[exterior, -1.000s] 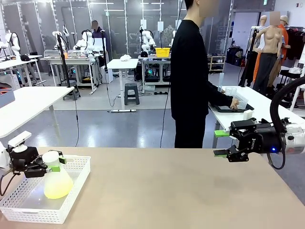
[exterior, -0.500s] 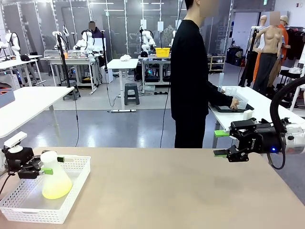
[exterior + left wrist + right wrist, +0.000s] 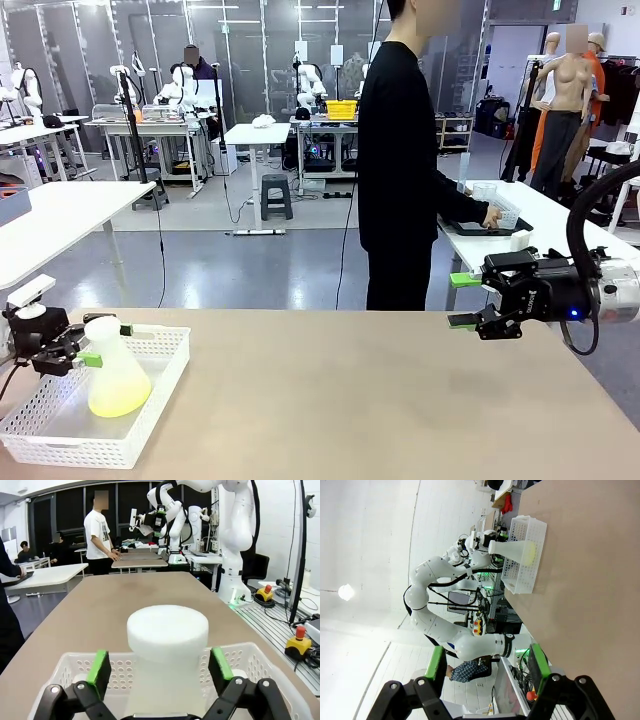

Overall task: Prepare the solutions needed for the experiment.
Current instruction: When the human places the Big flask in the center of the table, pick up the Big flask and place it in the left Organizing basket.

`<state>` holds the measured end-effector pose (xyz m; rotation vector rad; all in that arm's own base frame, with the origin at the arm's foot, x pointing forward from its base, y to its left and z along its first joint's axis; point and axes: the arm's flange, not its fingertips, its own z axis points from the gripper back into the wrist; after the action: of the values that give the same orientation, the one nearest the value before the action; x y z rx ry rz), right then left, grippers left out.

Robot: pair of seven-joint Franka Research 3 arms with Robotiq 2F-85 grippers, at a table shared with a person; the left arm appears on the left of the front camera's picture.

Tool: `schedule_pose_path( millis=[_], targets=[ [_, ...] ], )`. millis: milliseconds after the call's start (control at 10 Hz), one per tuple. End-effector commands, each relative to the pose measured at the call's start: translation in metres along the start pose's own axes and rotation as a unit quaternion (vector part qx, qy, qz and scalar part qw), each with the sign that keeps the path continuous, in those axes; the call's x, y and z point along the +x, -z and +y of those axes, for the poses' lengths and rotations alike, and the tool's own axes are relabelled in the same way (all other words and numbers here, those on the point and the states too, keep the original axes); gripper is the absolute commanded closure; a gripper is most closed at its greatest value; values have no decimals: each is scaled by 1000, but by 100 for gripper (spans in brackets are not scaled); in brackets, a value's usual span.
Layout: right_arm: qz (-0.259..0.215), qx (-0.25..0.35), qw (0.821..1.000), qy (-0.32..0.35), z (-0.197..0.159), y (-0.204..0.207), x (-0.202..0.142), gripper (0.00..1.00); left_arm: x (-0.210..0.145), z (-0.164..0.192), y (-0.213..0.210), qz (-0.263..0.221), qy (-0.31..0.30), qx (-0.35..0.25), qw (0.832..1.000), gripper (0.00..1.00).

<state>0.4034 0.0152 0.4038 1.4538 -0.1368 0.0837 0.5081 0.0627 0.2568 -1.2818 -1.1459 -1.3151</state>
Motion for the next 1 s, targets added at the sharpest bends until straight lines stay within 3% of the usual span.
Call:
schedule_pose_path(
  millis=[0,800,900],
  targets=[
    [0,3,1000,-8,-1,0,-1,17,-1,-1,-1,0,10,1,1000,0],
    [0,3,1000,-8,-1,0,-1,17,0,0,0,0,2,0,1000,0],
    [0,3,1000,-8,-1,0,-1,17,12,-5,-16,-10,-2,-8,1000,0]
  ],
)
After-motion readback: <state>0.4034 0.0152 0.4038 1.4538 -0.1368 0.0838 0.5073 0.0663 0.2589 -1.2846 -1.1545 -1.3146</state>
